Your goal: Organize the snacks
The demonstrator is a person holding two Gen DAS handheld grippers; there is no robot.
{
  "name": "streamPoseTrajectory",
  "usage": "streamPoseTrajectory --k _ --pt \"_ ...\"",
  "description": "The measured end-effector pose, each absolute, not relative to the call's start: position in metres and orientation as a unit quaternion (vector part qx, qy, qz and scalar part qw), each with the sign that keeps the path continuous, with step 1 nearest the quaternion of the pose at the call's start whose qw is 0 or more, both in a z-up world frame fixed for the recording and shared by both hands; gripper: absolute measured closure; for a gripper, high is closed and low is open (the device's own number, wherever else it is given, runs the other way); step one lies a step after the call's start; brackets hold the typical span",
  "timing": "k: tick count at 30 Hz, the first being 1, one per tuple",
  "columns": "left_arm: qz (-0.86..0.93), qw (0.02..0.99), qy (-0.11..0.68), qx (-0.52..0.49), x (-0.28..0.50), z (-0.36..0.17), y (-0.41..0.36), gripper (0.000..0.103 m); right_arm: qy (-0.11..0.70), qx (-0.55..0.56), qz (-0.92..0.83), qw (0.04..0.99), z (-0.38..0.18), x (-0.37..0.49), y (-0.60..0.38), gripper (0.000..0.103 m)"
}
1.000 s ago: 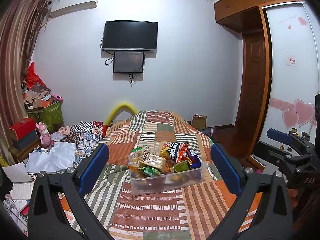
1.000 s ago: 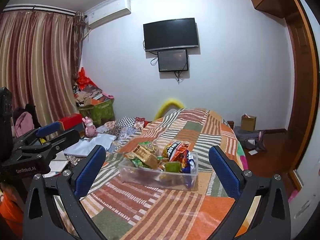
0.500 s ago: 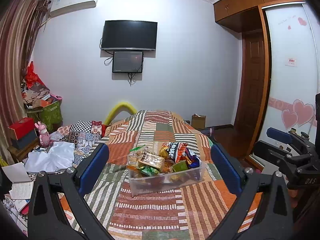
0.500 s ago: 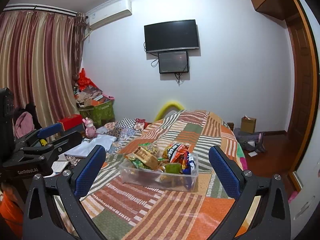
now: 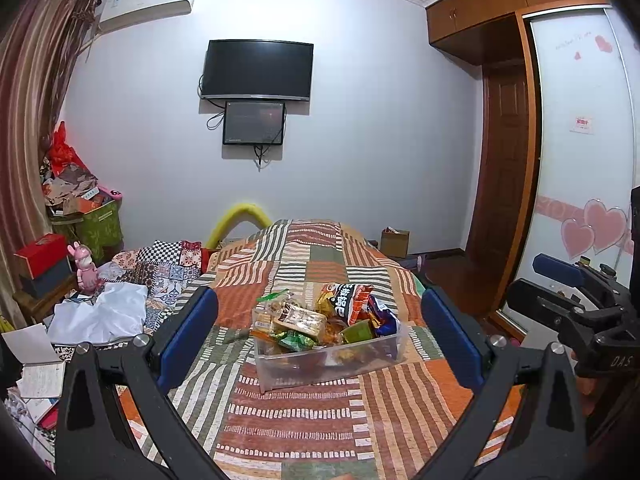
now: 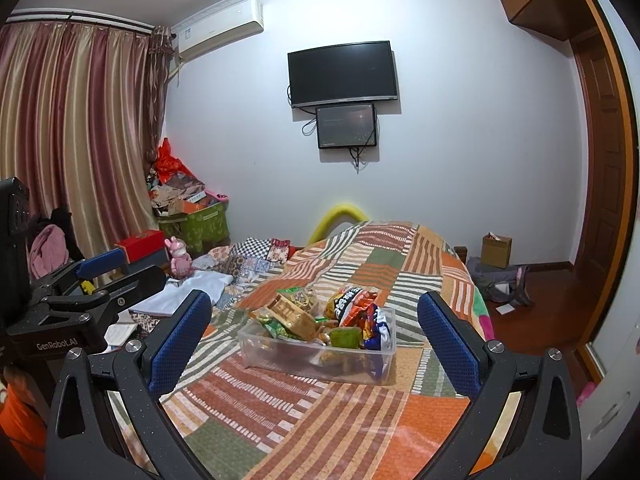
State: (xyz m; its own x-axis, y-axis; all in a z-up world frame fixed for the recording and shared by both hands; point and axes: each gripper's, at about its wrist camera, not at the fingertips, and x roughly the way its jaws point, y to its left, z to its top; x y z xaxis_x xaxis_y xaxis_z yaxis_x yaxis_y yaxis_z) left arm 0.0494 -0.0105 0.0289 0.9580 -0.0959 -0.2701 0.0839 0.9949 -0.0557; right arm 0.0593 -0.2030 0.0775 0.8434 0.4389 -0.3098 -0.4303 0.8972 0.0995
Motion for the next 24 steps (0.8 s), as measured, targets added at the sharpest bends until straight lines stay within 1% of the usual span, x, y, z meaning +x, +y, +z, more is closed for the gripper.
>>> streamPoseTrajectory --k 24 --pt "-0.060 0.988 0.138 -0.026 0.0459 0.0313 -0.0089 0.000 0.159 0.015 0.225 0.961 0.0831 0.0606 -0.2065 0.000"
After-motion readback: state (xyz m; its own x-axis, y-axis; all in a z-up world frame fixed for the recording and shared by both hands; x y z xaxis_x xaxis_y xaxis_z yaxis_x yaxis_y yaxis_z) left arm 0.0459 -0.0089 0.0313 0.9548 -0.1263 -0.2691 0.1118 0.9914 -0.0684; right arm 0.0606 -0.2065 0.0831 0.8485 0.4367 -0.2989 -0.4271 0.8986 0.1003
